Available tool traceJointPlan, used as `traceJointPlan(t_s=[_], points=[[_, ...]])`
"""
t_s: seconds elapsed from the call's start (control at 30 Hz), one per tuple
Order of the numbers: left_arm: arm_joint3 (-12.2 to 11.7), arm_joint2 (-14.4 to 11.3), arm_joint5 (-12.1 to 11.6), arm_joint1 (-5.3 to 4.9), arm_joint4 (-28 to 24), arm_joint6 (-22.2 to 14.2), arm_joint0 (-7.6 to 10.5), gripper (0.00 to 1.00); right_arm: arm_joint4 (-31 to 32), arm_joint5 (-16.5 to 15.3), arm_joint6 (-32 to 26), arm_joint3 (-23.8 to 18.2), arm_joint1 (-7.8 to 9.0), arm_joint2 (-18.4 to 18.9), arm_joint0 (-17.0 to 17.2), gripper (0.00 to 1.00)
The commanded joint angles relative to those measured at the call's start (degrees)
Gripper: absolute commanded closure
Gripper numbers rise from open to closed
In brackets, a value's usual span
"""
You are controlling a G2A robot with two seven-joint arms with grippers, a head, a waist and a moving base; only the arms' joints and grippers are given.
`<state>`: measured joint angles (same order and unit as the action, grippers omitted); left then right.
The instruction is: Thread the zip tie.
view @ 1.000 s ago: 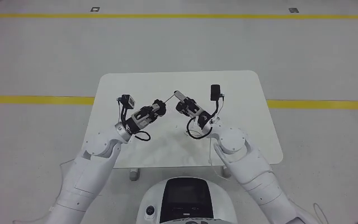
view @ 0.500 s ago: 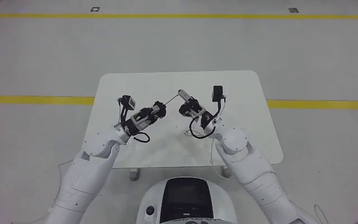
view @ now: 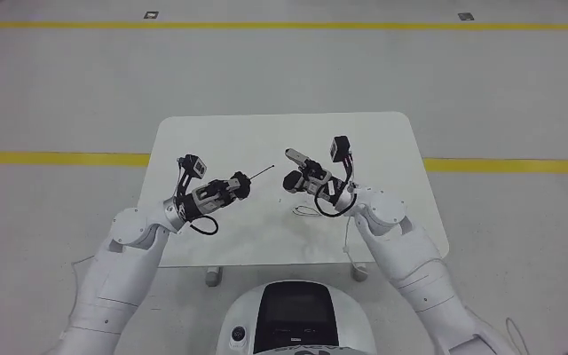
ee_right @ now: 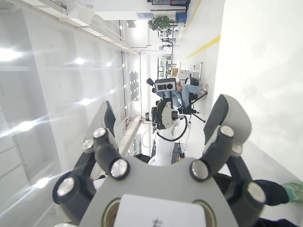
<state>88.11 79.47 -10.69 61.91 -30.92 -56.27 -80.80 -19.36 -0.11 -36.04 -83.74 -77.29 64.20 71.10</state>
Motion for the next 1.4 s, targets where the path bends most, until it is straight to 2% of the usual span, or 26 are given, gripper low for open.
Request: traceJointPlan(t_s=[0.0,0.1,0.23,0.3,0.37,0.43,0.67,0.7,0.87,1.0,1.03,1.23,1.27,1.37], points=[[0.1,-0.1,0.1,0.01,0.1,0.2,-0.02,1.0,-0.5,0.0,0.1,0.0,-0.03,0.0,0.2,0.0],[0.6,0.0,0.4,-0.15,-0.1,-0.6,-0.05,1.0,-5.0,0.1,-1.9,1.1,-0.02,1.0,0.2,0.0],[-0.3,2.1,1.0,-0.88,-2.4,-7.3,0.33,1.0,-11.4,0.4,-10.7,4.4,0.13,1.8,-1.4,0.0],[-1.0,3.0,0.9,-1.11,-3.1,-8.9,0.53,1.0,-12.3,0.5,-13.2,5.8,0.2,1.8,-2.4,0.0],[-1.6,3.3,0.8,-1.27,-4.6,-10.8,0.72,1.0,-15.6,2.0,-18.5,8.0,0.14,1.3,-3.7,0.0],[-1.8,3.4,-0.4,-1.25,-6.4,-12.0,1.02,1.0,-15.4,2.0,-18.6,8.3,0.16,1.4,-3.9,0.0],[-1.6,3.2,-0.3,-1.25,-6.0,-11.3,0.95,1.0,-15.4,2.0,-18.0,8.4,0.16,1.3,-3.7,0.0],[-1.4,3.1,-0.1,-1.33,-5.9,-11.7,0.86,1.0,-12.9,2.2,-18.3,8.4,0.34,0.8,-3.8,0.0],[-2.1,4.0,1.6,-2.03,-5.9,-17.2,0.92,1.0,-13.3,1.9,-21.4,9.3,0.61,0.8,-4.5,0.0],[-2.6,3.8,1.5,-2.36,-5.7,-20.0,1.17,1.0,-13.9,2.2,-23.5,10.2,0.69,0.5,-5.3,0.0],[-2.5,3.6,0.8,-2.48,-4.4,-20.8,1.47,1.0,-13.9,2.2,-23.5,10.2,0.69,0.5,-5.3,0.0],[-2.4,3.5,0.5,-2.49,-4.0,-20.3,1.52,1.0,-13.9,2.2,-23.5,10.2,0.69,0.5,-5.3,0.0],[-2.1,3.2,0.6,-2.5,-3.4,-19.5,1.4,1.0,-13.8,2.1,-23.2,10.1,0.69,0.4,-5.2,0.0],[-1.3,3.0,0.6,-2.74,-2.5,-19.8,1.09,1.0,-14.2,1.8,-22.4,8.7,0.65,-0.3,-4.2,0.0]])
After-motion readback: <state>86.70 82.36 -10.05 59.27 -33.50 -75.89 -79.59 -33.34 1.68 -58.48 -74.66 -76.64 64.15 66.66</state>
